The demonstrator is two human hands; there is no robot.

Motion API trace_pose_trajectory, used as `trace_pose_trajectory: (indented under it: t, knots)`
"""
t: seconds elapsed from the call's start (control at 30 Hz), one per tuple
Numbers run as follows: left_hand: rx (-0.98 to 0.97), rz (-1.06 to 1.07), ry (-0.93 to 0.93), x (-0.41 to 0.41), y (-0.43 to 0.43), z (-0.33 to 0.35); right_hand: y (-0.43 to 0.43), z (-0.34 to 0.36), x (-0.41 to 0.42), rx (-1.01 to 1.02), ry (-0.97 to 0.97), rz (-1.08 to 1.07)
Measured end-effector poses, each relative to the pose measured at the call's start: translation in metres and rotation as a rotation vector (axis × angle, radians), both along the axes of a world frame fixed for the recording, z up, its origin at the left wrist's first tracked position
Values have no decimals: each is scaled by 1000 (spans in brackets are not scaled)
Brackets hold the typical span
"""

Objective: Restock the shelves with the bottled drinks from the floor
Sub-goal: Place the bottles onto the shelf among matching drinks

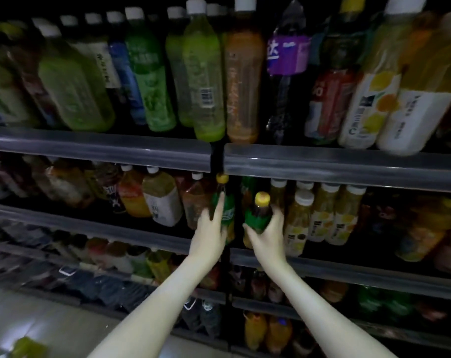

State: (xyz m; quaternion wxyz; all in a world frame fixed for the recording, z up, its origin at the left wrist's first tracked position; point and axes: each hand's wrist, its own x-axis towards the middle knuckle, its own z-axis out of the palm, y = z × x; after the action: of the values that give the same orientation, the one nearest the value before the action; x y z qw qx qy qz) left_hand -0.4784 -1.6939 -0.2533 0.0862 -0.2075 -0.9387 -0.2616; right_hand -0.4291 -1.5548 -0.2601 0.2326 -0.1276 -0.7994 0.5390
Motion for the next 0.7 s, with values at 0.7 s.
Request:
trace_pose_trajectory:
  t: [0.7]
  knots:
    - [117,-207,370,26,29,17,18,33,9,435,-153,21]
